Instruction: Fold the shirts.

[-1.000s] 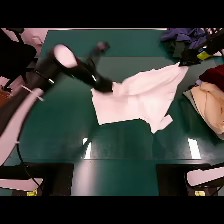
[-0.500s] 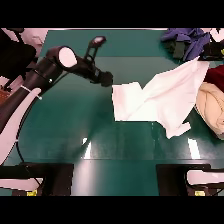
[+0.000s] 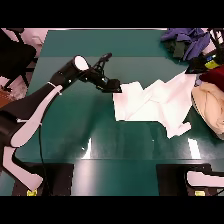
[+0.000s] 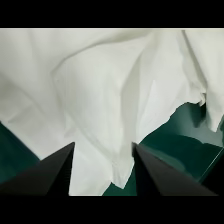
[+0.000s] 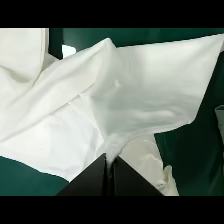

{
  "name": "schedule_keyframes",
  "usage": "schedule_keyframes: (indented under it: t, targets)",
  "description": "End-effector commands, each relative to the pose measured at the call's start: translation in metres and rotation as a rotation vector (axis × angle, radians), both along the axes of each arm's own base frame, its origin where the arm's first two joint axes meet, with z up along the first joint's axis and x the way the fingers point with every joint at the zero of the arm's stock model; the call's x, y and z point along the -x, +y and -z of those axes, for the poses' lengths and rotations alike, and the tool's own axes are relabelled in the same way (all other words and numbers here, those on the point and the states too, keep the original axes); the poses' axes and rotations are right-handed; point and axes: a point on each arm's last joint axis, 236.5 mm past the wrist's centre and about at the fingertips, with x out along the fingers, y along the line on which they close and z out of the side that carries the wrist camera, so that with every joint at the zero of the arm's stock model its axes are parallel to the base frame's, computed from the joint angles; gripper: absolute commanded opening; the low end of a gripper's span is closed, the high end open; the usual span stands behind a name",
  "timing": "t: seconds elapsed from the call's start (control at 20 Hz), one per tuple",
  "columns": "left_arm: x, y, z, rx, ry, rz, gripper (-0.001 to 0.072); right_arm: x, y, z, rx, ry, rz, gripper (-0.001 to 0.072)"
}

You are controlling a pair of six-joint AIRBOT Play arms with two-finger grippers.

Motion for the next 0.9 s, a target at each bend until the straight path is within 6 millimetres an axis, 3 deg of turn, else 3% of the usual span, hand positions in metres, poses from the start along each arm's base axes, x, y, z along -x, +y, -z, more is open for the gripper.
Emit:
schedule_keyframes:
  t: [0.0, 0.2, 0.5, 0.75, 0.8, 0.85]
  targets:
    - [0.003, -0.010, 0.030, 0.019, 0.062, 0.023, 0.0435, 0.001, 0.006, 0.016, -0.003, 0.014, -0.006, 0.0020]
    - [-0.027, -0.012, 0.045, 0.027, -0.008, -0.055, 0.0435, 0.000, 0.006, 0.014, -0.002, 0.007, -0.006, 0.0020]
    - [-0.013, -0.030, 0.071, 0.026, 0.037, -0.021, 0.0434, 0.000, 0.006, 0.014, -0.001, 0.008, -0.009, 0.0020]
    - [-0.015, -0.045, 0.067, 0.062, 0.024, -0.048, 0.0415, 0.001, 0.006, 0.014, 0.000, 0.008, -0.013, 0.0020]
    - [-0.018, -0.046, 0.065, 0.074, 0.021, -0.061, 0.0381, 0.001, 0.006, 0.014, 0.000, 0.010, -0.013, 0.0020]
    - [-0.020, -0.046, 0.064, 0.078, 0.013, -0.067, 0.0228, 0.001, 0.006, 0.014, 0.000, 0.011, -0.014, 0.0020]
